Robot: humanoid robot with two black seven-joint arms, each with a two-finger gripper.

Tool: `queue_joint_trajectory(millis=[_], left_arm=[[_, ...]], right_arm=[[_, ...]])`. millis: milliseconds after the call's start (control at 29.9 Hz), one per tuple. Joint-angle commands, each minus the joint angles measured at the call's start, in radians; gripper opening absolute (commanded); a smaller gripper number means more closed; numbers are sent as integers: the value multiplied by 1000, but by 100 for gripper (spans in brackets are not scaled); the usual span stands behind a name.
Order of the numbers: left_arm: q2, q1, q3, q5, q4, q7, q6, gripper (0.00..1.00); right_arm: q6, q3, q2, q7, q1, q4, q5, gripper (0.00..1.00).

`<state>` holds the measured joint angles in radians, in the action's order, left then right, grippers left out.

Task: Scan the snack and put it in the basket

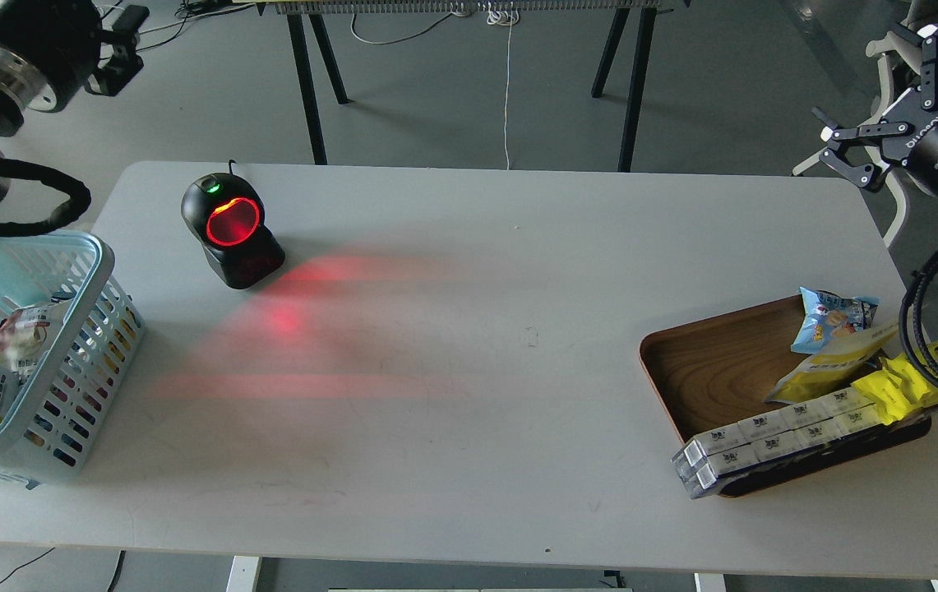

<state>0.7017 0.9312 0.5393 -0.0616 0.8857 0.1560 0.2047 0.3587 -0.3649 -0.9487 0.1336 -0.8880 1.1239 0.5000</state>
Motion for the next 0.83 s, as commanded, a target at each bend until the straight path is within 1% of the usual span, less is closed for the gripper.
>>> queue_joint_trajectory(millis=[0, 33, 67, 134, 200, 267, 401, 468, 568, 701, 801], left_arm=[[-14, -49, 1, 83, -1, -3, 56, 99], [-16, -64, 1, 109, 1, -4, 74, 99], [-18, -81, 1, 135, 1, -15, 94, 99], [-19, -95, 1, 173, 3, -56, 117, 99], [-19, -103, 1, 207, 4, -93, 122, 99], [-19, -103, 2, 236, 3, -114, 121, 99], [-16, -95, 5, 299, 4, -119, 122, 99], [-18, -92, 5, 304, 4, -119, 117, 99], [-19, -86, 5, 304, 4, -116, 116, 100], [-22, -86, 4, 302, 7, -111, 121, 100], [-19, -86, 4, 301, 9, -110, 122, 100]], right_arm=[[12, -2, -45, 21, 35, 36, 2, 98], [25, 0, -50, 23, 47, 37, 3, 98], [41, 0, -54, 24, 61, 37, 5, 98], [57, 0, -55, 26, 76, 43, 6, 98], [60, 1, -55, 30, 86, 60, 6, 98], [62, 3, -55, 47, 90, 91, 6, 98], [63, 0, -55, 60, 92, 168, 5, 98], [63, 1, -55, 79, 95, 189, 5, 98], [60, 3, -53, 110, 109, 197, 5, 98], [60, 1, -53, 127, 113, 195, 5, 98], [59, 0, -50, 127, 113, 195, 5, 99]])
